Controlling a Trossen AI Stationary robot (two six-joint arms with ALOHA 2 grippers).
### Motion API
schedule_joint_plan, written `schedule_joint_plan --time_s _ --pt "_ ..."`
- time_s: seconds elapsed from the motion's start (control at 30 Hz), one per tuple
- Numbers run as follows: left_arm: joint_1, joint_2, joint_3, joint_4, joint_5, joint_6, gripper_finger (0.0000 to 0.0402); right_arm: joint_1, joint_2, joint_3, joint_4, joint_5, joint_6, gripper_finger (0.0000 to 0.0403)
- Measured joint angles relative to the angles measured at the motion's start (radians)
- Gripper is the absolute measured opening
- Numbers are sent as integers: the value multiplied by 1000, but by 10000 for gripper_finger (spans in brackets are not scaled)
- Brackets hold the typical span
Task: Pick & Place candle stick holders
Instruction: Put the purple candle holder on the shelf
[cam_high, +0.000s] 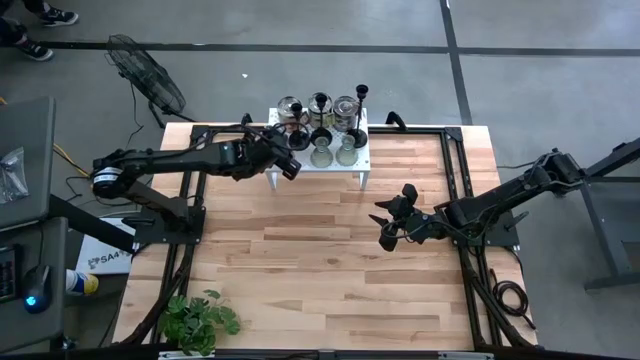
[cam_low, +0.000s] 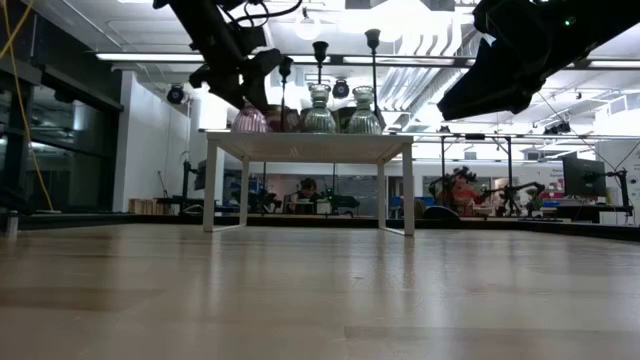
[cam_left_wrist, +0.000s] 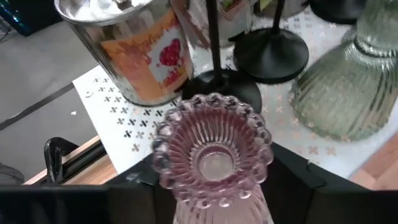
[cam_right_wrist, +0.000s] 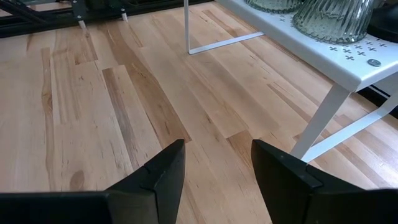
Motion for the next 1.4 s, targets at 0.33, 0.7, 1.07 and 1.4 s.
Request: schedule_joint_plan --time_s 0.33,0.7,1.07,1.4 --pt "0 2 -3 -6 12 4 215 0 0 0 0 -1 0 176" --pt "0 -4 -3 -2 -17 3 261 0 0 0 0 -7 0 176" --pt "0 -5 -3 -21 -60 10 276 0 0 0 0 -8 1 176" --pt "0 -5 -3 0 -77 40 276 0 0 0 0 -8 1 176"
